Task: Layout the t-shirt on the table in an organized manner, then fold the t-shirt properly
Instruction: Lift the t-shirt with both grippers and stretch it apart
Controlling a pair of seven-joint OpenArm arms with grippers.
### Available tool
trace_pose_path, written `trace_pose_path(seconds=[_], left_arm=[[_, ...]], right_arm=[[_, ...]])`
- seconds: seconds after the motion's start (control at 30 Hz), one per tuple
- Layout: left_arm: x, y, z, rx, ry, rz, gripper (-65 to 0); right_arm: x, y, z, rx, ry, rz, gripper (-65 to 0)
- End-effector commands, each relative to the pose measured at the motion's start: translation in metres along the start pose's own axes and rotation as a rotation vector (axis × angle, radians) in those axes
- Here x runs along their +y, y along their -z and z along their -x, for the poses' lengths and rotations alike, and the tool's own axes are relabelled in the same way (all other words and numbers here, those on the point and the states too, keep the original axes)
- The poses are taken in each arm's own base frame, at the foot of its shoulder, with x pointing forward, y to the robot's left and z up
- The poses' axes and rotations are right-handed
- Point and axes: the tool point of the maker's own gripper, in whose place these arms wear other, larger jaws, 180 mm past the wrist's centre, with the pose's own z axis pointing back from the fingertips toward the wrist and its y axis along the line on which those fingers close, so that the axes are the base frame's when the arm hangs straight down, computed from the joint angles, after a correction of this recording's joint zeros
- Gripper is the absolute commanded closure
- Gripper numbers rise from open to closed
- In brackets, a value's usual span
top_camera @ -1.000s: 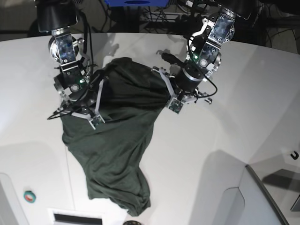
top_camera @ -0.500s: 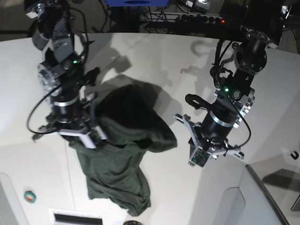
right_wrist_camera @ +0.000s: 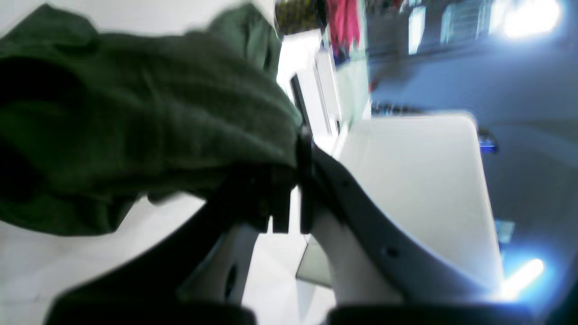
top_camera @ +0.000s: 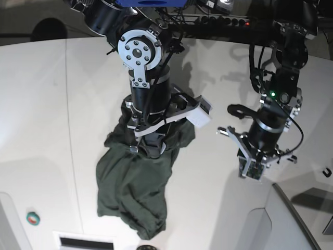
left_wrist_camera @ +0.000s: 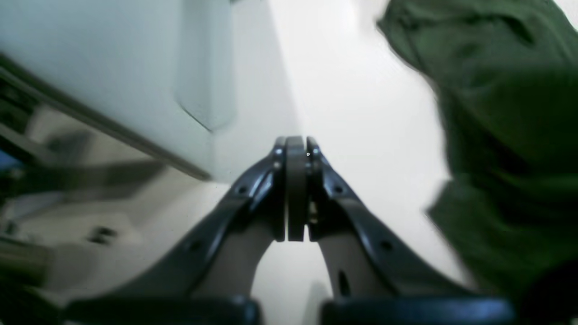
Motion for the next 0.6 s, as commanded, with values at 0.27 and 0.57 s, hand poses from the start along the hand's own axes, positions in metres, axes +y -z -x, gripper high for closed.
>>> trace_pose_path(seconds=[0.27, 0.57], left_arm=[[-0.029, 0.013, 0.031, 0.079, -0.113, 0.026, -10.0], [-0.088, 0.041, 0.105, 0.318, -0.596, 0.225, -63.0]], right_arm=[[-0.008, -0.001, 0.008, 0.064, 0.025, 0.028, -0.2], [-0.008, 0.010, 0.058, 0.195, 0.076, 0.008, -0.2]])
